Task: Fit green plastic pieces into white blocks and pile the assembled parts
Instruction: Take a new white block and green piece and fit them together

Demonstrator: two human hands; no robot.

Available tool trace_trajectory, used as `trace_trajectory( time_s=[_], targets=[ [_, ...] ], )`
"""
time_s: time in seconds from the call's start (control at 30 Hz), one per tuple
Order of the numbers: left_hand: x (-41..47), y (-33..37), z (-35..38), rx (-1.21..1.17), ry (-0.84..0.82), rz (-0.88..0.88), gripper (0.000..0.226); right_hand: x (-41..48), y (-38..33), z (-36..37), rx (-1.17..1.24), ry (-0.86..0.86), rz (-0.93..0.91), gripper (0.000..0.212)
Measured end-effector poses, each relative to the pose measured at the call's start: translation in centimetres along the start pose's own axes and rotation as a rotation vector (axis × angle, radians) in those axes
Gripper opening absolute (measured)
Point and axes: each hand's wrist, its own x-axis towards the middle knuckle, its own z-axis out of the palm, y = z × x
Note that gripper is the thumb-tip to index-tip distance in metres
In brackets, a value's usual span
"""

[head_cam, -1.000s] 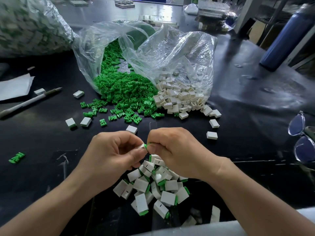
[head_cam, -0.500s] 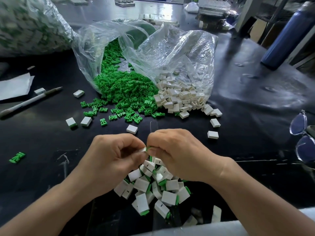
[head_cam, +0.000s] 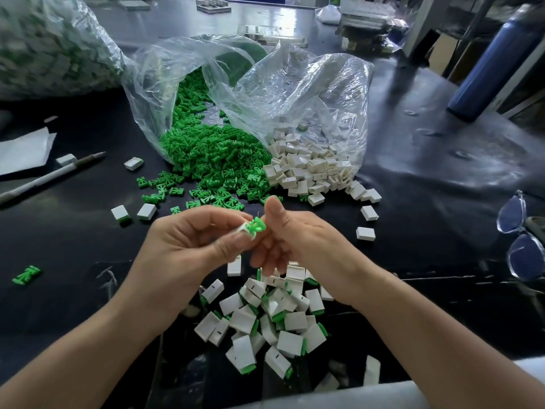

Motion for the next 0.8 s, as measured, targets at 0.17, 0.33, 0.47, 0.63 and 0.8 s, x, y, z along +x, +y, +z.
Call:
trace_trajectory(
  time_s=[0.17,0.33,0.47,0.63,0.8],
  targets=[
    [-0.2,-0.1,0.1,-0.056,-0.084,0.039,0.012,0.0,-0.2,1.1,0.318,-0.201,0.082,0.059],
    [-0.2,-0.3,0.3,-0.133,-0.115,0.066,0.013,-0.1,-0.5,1.2,0.367,-0.242,0.139,0.057],
    [-0.2,-0.9,0.0,-0.072,-0.149,0.109,0.033,-0.4,-0.2,1.6,0.249,-0.180,0.092,0.061],
    [-0.2,-1.1,-0.3,0.141,-0.093,0.073,0.051,-0.6,-0.3,1.8,0.178,-0.133,0.077,0.076],
    [-0.3,-1.0,-0.1,0.127,-0.115,0.097,0.048,-0.8,-0.6,1.9,0.129,-0.111,0.084,0.069]
  ],
)
